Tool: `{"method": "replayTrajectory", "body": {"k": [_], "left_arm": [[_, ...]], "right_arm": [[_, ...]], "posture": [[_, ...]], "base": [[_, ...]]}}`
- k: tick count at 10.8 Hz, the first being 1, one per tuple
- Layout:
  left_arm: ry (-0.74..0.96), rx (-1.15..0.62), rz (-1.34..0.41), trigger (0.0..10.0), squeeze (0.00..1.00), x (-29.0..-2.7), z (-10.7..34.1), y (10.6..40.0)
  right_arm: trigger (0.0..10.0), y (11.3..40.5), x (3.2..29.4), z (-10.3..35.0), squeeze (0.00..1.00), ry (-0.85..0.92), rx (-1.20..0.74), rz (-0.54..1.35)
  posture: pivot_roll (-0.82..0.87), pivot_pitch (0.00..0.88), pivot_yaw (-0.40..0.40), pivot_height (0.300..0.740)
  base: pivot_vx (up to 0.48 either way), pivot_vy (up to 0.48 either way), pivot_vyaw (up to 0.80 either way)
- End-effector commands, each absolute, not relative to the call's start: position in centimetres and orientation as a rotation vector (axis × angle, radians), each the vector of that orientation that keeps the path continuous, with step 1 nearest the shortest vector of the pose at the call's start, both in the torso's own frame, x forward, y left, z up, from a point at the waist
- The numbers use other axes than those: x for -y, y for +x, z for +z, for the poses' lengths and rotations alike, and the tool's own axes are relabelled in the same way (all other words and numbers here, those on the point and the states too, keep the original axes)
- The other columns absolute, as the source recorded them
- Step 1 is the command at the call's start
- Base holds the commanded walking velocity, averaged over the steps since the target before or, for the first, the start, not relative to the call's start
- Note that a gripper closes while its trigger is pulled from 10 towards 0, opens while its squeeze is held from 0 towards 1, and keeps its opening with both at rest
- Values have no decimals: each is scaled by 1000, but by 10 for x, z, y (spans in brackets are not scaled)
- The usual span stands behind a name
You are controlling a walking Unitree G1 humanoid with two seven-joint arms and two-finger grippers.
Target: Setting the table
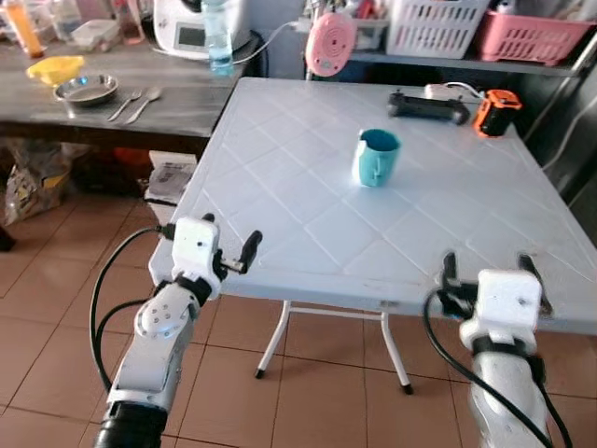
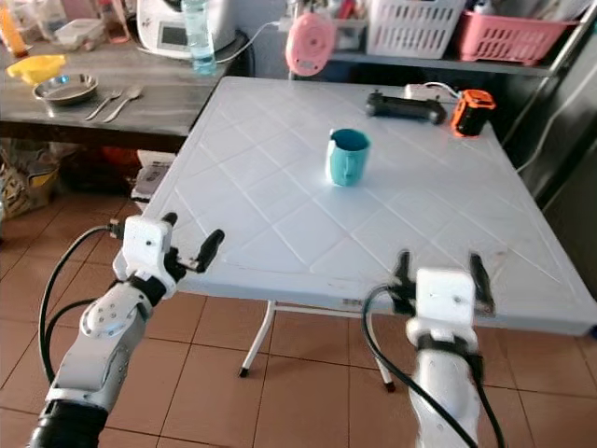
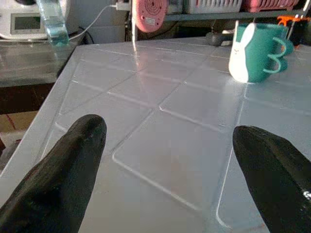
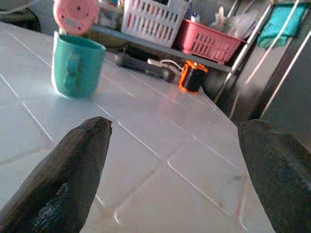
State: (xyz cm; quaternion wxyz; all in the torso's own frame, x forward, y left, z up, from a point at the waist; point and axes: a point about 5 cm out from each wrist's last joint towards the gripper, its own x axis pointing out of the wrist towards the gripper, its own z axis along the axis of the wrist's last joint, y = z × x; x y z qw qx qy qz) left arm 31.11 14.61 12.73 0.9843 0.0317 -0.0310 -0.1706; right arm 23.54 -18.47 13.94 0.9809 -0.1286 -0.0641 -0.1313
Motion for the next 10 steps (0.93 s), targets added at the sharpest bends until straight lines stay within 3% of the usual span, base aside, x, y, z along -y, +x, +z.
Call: {"method": "replayTrajectory", "body": {"k": [1, 4, 10], "left_arm": [[64, 67, -367, 10000, 0, -143, 128, 313], [44, 100, -379, 10000, 0, -136, 137, 320], [40, 95, -432, 10000, 0, -132, 134, 317]], "right_arm": [[10000, 237, 185, 136, 0, -257, 114, -271], [10000, 248, 180, 140, 0, -250, 131, -246], [10000, 239, 181, 135, 0, -255, 118, -252]], "posture": [[148, 68, 4, 740], [151, 75, 4, 740], [140, 80, 16, 740]], "base": [[0, 0, 0], [0, 0, 0], [314, 0, 0]]}}
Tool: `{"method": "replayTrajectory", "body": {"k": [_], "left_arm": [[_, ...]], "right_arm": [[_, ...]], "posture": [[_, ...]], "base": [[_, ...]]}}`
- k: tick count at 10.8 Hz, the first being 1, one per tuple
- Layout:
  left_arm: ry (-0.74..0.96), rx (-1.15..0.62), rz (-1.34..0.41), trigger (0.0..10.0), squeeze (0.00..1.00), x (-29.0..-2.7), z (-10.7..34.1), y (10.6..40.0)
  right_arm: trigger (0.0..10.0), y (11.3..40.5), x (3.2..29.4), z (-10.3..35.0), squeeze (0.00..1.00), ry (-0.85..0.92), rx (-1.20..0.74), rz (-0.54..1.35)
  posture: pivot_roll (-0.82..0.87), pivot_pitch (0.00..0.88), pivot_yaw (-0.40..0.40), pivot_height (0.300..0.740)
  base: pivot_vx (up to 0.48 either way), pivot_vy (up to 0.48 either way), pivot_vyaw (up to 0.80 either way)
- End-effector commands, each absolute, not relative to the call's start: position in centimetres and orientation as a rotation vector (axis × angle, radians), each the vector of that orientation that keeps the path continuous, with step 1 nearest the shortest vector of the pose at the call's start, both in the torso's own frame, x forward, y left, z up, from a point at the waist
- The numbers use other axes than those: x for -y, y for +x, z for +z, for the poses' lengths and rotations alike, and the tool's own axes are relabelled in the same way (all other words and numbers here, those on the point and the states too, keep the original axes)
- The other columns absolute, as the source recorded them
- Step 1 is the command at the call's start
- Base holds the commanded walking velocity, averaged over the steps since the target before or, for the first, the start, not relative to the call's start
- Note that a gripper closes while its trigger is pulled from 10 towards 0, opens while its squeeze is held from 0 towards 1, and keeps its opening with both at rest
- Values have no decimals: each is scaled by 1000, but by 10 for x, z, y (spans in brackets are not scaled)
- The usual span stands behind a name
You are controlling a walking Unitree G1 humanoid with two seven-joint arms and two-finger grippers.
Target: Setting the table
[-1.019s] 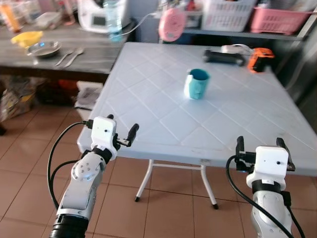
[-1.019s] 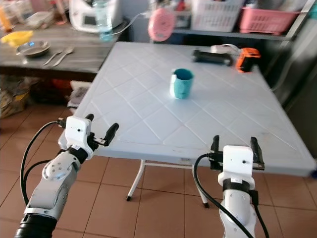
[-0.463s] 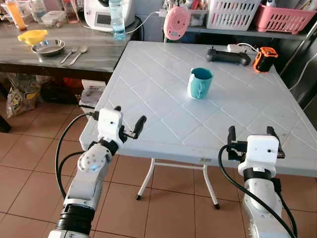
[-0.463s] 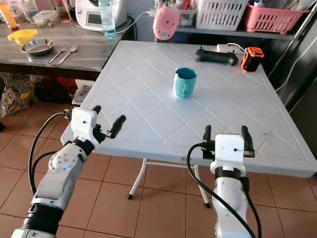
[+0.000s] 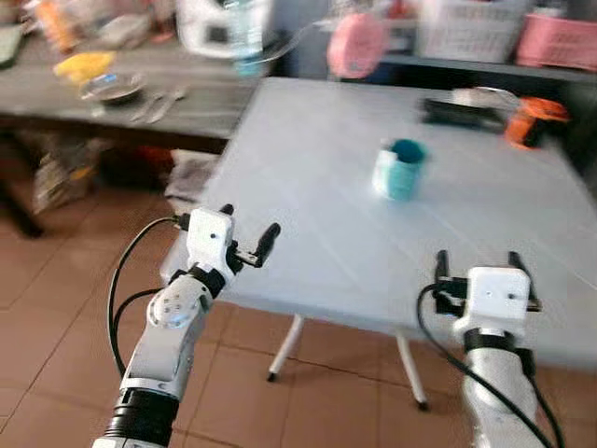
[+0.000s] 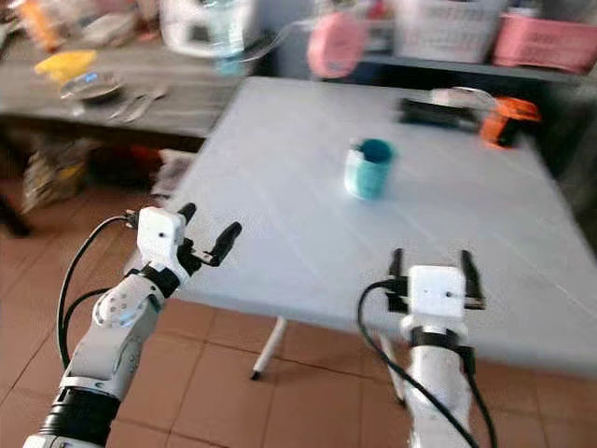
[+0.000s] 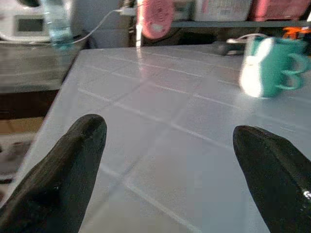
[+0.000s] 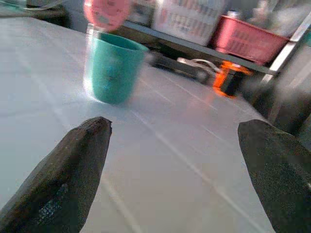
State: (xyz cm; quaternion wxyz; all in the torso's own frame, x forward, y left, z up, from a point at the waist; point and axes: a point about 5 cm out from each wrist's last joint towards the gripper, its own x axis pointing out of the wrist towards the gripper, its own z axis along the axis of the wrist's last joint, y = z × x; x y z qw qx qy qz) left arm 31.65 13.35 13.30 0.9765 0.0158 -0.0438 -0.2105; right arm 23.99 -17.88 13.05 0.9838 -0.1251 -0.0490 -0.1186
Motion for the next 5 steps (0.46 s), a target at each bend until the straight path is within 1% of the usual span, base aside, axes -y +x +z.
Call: {"method": "replayTrajectory", "body": {"k": [1, 5], "left_arm": [[40, 96, -434, 10000, 0, -132, 135, 318], [42, 93, -445, 10000, 0, -131, 134, 316]], "right_arm": [[10000, 238, 181, 134, 0, -255, 115, -251], [10000, 239, 180, 134, 0, -256, 116, -248]], "posture": [[139, 77, 18, 740], [144, 73, 14, 740]], "base": [[341, 0, 0], [347, 0, 0]]}}
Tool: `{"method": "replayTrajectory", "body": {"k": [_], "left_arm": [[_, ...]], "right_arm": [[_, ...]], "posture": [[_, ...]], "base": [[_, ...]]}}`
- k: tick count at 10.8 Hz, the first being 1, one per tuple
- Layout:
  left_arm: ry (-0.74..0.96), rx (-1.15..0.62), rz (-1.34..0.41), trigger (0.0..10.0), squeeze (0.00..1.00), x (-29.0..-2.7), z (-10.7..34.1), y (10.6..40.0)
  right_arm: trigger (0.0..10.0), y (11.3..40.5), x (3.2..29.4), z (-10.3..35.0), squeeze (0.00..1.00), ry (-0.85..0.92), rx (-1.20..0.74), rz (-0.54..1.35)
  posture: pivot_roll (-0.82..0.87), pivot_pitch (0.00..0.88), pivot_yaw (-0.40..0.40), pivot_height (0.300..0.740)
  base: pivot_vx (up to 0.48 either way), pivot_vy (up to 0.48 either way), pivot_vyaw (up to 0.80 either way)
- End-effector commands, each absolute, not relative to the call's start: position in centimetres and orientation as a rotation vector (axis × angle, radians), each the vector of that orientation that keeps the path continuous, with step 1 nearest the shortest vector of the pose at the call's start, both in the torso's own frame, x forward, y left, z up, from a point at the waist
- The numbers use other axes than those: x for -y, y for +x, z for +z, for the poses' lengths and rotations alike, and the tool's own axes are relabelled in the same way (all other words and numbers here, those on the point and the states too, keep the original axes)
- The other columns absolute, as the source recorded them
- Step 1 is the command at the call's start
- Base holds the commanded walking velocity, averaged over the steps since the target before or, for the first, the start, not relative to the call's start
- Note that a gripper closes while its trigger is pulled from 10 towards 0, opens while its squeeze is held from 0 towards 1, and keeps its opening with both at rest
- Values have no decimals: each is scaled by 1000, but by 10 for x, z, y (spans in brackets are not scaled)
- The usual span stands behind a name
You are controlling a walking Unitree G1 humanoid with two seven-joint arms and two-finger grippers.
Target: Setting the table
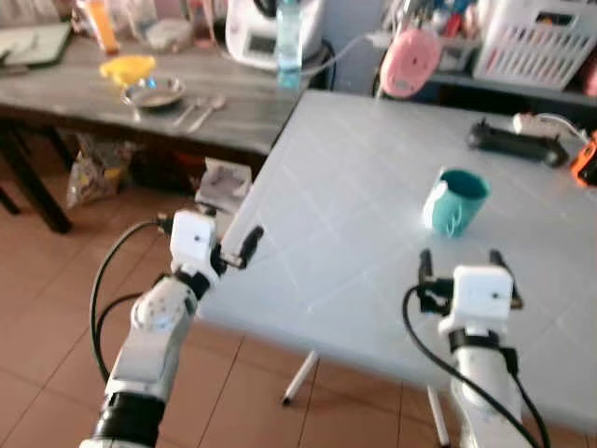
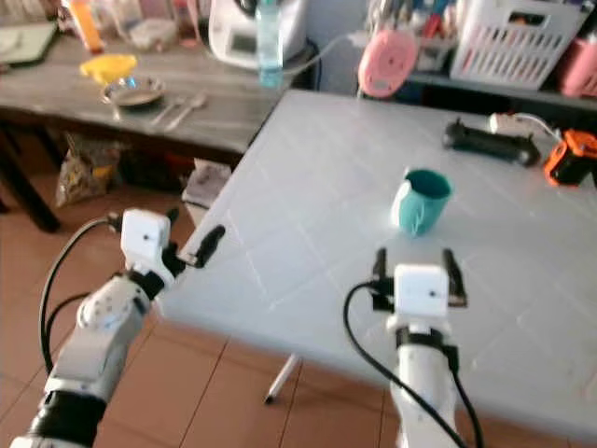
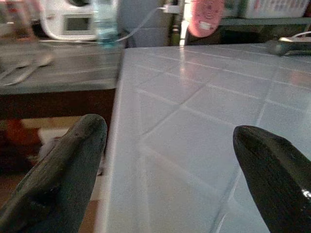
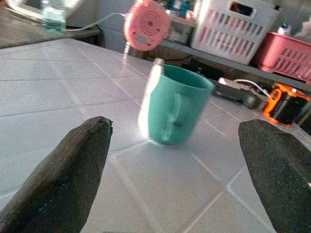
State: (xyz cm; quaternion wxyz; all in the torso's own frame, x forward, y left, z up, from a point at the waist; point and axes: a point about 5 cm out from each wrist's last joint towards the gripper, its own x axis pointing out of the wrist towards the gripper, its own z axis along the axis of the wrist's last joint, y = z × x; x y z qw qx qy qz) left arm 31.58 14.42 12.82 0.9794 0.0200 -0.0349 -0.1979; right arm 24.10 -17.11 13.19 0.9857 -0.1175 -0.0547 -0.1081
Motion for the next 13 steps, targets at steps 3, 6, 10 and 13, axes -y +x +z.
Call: {"method": "replayTrajectory", "body": {"k": [3, 6, 10, 13], "left_arm": [[30, 69, -460, 10000, 0, -130, 130, 315], [-6, 39, -678, 10000, 0, -115, 128, 306], [39, -22, -988, 10000, 0, -101, 138, 294], [38, -46, -1049, 10000, 0, -96, 139, 291]], "right_arm": [[10000, 239, 179, 135, 0, -259, 120, -254], [10000, 237, 177, 130, 0, -246, 110, -280], [10000, 232, 172, 124, 0, -217, 87, -311], [10000, 240, 171, 124, 0, -206, 98, -319]], "posture": [[145, 70, 13, 740], [146, 75, 15, 740], [149, 92, 23, 740], [143, 115, 40, 740]], "base": [[314, 0, 0], [0, 0, 0], [0, 0, 0], [0, 0, 0]]}}
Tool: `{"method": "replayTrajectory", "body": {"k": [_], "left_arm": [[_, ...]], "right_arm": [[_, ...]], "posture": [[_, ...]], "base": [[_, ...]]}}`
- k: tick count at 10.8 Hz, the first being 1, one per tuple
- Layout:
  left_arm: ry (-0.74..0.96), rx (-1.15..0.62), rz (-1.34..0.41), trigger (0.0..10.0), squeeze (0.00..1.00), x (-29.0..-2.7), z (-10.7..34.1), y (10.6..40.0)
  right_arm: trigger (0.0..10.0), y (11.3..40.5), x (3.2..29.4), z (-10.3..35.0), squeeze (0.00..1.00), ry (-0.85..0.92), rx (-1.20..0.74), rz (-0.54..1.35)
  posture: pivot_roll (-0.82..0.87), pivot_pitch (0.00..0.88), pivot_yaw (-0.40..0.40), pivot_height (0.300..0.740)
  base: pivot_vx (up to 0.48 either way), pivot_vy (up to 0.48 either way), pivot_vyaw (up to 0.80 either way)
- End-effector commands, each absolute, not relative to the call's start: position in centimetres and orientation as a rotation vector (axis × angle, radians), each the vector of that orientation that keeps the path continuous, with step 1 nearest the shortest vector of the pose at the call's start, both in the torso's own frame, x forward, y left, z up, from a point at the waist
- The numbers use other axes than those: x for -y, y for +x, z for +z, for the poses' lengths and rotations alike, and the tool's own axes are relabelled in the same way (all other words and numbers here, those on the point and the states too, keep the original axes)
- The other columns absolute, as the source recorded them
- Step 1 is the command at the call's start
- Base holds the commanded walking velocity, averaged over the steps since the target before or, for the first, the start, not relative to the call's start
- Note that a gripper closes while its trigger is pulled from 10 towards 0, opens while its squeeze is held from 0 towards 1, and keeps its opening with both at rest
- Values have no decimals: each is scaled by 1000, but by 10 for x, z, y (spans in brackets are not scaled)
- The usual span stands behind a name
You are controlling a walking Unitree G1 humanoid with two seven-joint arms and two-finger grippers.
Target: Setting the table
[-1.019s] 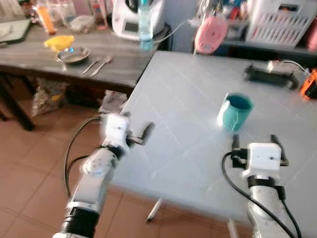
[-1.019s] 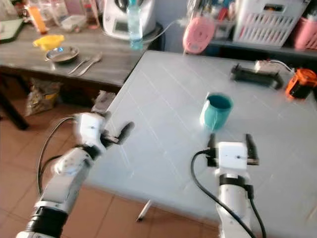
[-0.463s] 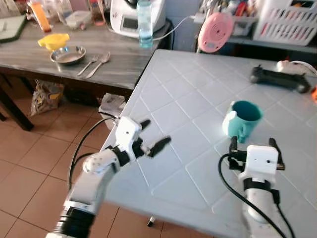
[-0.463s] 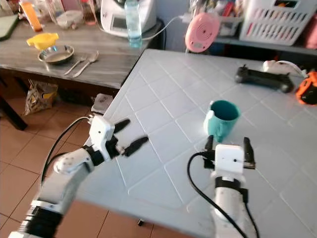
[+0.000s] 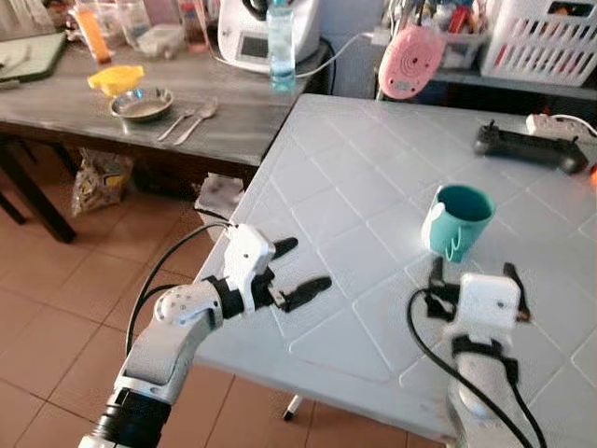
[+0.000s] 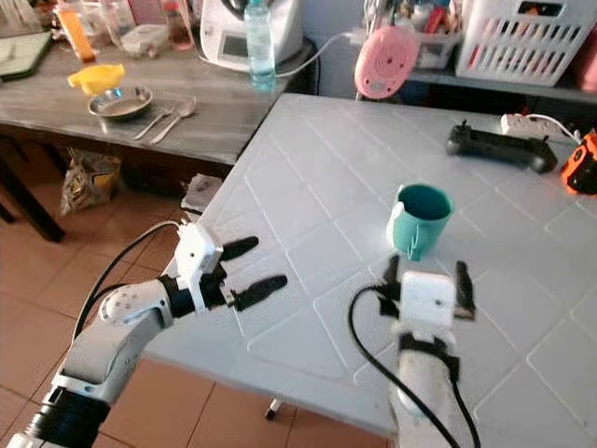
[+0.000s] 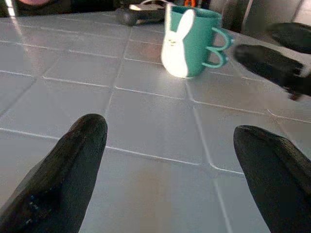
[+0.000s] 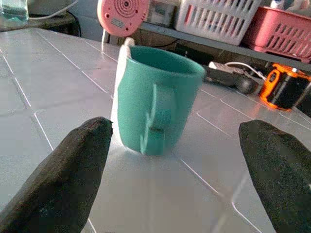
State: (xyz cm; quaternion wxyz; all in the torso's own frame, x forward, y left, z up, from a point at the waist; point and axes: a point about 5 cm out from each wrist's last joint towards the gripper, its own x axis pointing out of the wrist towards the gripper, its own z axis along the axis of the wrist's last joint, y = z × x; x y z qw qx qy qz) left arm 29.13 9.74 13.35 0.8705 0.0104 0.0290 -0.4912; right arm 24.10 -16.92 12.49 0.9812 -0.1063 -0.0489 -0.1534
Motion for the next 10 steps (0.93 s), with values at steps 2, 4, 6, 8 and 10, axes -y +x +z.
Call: {"method": "replayTrajectory", "body": {"k": [2, 4, 6, 8, 10], "left_arm": [[34, -57, -1082, 10000, 0, -94, 140, 288], [28, -65, -1113, 10000, 0, -92, 142, 284], [25, -70, -1111, 10000, 0, -91, 142, 283], [22, -76, -1113, 10000, 0, -90, 141, 281], [22, -79, -1113, 10000, 0, -90, 140, 280]], "right_arm": [[10000, 250, 173, 124, 0, -213, 105, -321], [10000, 266, 175, 123, 0, -216, 104, -334], [10000, 275, 170, 121, 0, -216, 103, -338], [10000, 282, 162, 120, 0, -203, 113, -324], [0, 286, 160, 122, 0, -202, 138, -322]], "posture": [[146, 123, 41, 740], [154, 132, 39, 740], [160, 130, 36, 740], [165, 128, 36, 740], [167, 127, 36, 740]], "base": [[0, 0, 0], [0, 0, 0], [0, 0, 0], [0, 0, 0], [0, 0, 0]]}}
